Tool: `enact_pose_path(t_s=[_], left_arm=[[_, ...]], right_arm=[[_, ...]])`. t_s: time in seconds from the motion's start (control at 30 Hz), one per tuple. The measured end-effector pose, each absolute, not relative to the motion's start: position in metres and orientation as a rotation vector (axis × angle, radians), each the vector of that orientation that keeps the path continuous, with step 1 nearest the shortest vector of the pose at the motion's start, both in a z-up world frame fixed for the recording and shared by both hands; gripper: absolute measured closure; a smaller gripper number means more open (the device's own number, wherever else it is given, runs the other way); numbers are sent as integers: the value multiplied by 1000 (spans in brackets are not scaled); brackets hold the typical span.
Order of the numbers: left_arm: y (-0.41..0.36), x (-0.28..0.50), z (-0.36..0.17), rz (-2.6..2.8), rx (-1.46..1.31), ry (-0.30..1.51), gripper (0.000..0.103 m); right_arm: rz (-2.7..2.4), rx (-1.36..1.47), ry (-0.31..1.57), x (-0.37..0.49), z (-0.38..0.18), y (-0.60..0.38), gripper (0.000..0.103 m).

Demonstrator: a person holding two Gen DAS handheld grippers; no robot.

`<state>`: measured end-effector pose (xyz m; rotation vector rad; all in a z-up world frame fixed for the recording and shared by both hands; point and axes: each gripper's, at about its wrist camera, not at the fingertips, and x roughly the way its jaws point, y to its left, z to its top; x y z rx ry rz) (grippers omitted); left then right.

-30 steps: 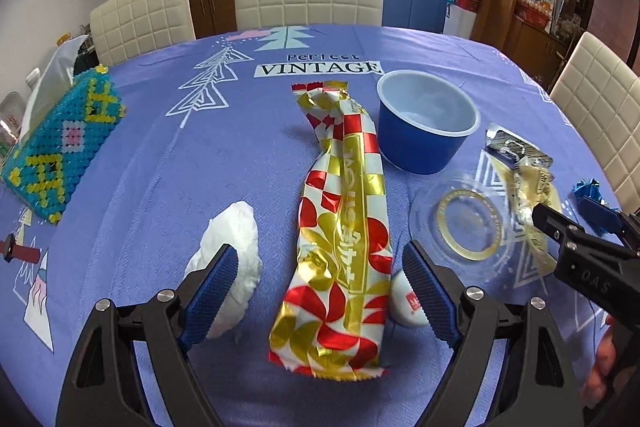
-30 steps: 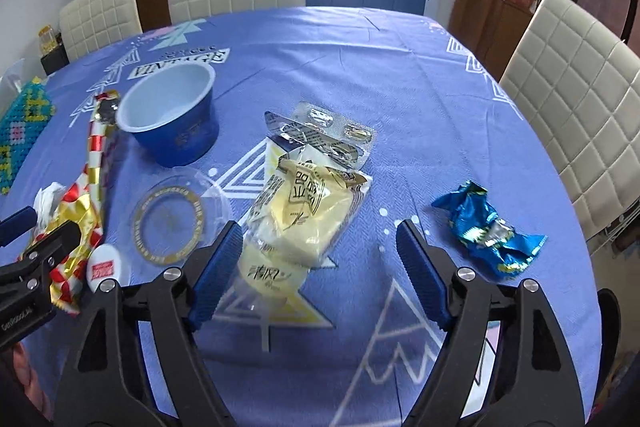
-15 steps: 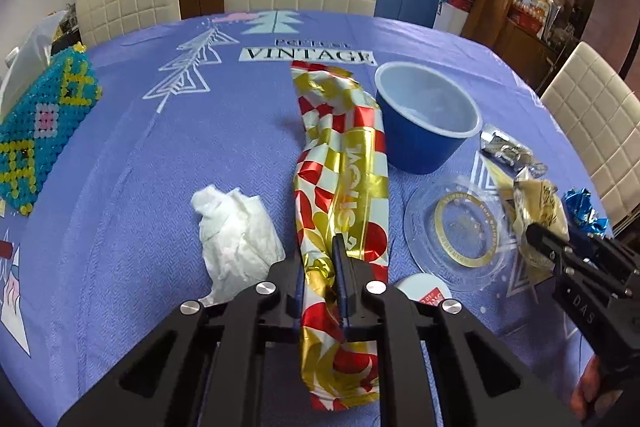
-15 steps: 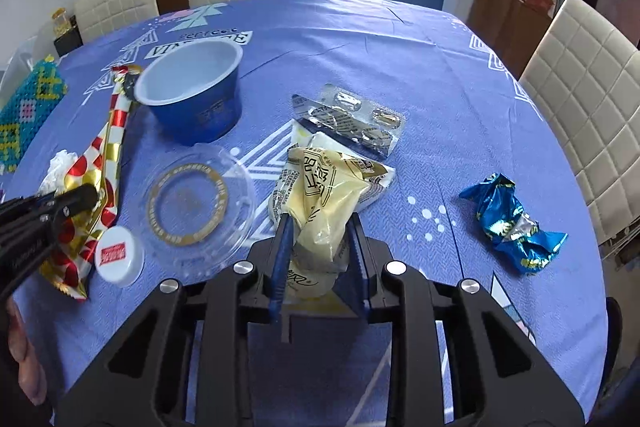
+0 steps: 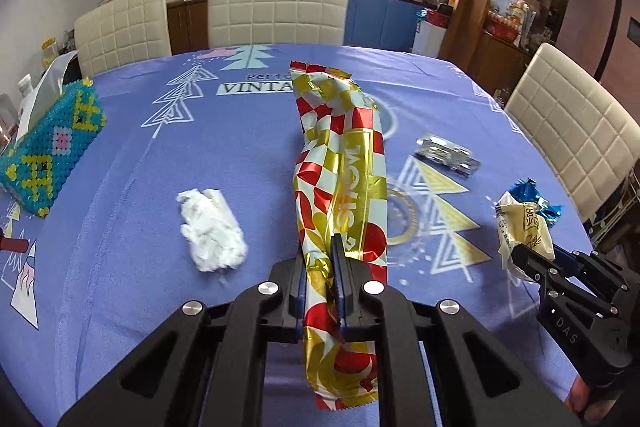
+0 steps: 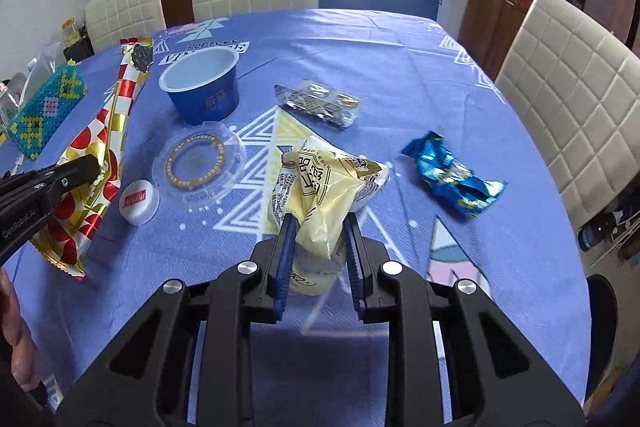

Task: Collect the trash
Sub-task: 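Grasp the red-gold candy wrapper with left tool while right tool grasps the yellow snack bag, then carry both items to the black bin while right tool releases the yellow snack bag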

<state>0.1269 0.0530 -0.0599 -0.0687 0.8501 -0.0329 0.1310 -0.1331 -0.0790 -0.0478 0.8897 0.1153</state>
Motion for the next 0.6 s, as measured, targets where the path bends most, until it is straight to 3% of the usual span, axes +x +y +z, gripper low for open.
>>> enact_pose_path(t_s=[0.6], left_arm=[[-77,96,-49,-174,72,826,92]], right_arm=[[-27,27,846,64,-66,-256,77]])
